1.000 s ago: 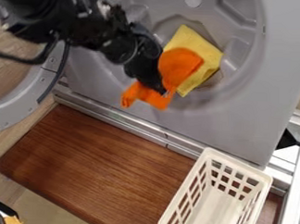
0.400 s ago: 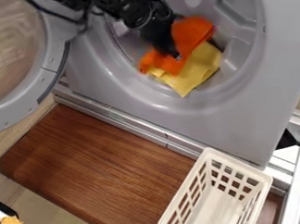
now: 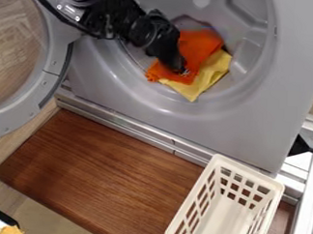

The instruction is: Put the orange cloth in the machine

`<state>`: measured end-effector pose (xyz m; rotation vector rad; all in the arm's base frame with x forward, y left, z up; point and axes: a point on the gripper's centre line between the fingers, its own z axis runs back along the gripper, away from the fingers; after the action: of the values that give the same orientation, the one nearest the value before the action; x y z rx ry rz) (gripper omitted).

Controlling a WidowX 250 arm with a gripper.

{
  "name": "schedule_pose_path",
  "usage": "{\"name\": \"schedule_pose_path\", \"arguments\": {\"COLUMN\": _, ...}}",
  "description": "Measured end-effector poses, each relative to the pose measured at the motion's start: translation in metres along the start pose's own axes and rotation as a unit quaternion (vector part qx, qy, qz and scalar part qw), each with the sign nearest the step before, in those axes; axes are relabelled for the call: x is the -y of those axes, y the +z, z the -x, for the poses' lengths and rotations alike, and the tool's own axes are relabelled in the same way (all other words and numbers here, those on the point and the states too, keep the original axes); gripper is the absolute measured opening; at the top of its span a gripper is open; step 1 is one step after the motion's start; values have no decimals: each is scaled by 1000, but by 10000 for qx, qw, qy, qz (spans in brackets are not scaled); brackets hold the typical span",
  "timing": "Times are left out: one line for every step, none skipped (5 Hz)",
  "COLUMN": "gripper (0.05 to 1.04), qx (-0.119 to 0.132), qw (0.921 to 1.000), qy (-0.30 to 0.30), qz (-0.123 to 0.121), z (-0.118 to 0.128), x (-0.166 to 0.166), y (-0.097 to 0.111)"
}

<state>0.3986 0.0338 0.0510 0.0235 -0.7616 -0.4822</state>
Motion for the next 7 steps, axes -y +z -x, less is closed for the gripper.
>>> {"name": "schedule_pose_path", "arguments": {"gripper": 924, "qx": -22, "qw": 10000, "qy": 71, "qz": 19, "z": 2, "x": 2, "y": 0}}
{"name": "schedule_pose_path", "arguments": {"gripper": 1011, "qx": -56, "qw": 9999, "qy": 108, "qz": 63, "z": 7, "x": 6, "y": 0}}
{"name": "schedule_pose_path", "arguments": {"gripper": 1008, "qx": -94, "qw": 9999, "qy": 66, "qz": 70, "z": 8, "x": 7, "y": 1}}
{"name": "schedule_pose_path", "arguments": {"gripper": 1003, "qx": -50, "qw": 10000, "qy": -8, "qz": 23, "z": 1, "x": 5, "y": 12}}
{"name": "schedule_pose_path", "arguments": {"gripper": 1001, "qx": -44, "qw": 9999, "qy": -111, "qz": -98, "z": -6, "x": 0, "y": 23}}
{"name": "schedule_pose_path", "arguments": {"gripper": 1001, "qx": 62, "qw": 9989, "qy": -156, "qz": -432, "z": -13, "x": 0, "y": 48}}
{"name": "schedule_pose_path", "arguments": {"gripper": 1001, "qx": 25, "qw": 9984, "qy": -117, "qz": -552, "z": -14, "x": 12, "y": 69}}
